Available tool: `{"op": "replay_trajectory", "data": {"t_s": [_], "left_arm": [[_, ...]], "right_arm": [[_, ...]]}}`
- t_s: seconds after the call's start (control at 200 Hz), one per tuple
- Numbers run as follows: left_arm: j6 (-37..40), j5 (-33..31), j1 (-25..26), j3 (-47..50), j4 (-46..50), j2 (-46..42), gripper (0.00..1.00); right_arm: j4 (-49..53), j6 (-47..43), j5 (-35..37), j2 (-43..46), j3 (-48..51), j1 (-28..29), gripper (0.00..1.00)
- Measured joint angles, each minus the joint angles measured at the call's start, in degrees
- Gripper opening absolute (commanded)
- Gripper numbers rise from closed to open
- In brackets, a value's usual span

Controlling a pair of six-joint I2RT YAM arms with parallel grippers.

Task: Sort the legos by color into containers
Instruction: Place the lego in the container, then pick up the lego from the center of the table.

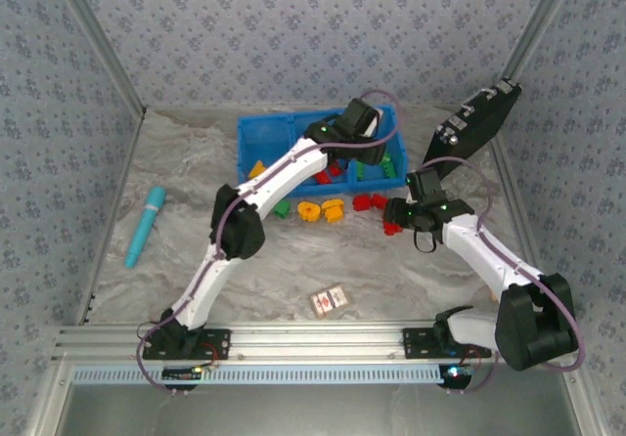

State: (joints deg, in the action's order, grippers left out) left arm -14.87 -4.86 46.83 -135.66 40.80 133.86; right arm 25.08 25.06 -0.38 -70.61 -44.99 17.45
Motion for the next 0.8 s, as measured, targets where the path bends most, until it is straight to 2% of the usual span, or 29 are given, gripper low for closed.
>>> {"op": "replay_trajectory", "data": {"t_s": [0.23, 0.385, 0.565, 0.8], "left_arm": [[5.1, -5.8, -0.4, 33.1, -8.9, -27.4, 0.64], [5.6, -7.1, -2.0, 51.4, -12.0, -40.3, 0.64], [5.7, -7.9, -2.6, 65.6, -12.5, -45.9, 0.66], [5.4, -7.8, -3.6, 75.4, -14.5, -49.9, 0.66]], "right_arm": [[0.5, 0.0, 2.6, -2.8, -4.3, 3.8, 0.55], [0.6, 0.0, 3.3, -7.5, -8.9, 6.4, 0.54], [2.5, -1.2, 5.8, -12.7, -15.1, 9.9, 0.55], [6.1, -3.0, 10.1, -15.0, -22.1, 13.3, 0.58]]}}
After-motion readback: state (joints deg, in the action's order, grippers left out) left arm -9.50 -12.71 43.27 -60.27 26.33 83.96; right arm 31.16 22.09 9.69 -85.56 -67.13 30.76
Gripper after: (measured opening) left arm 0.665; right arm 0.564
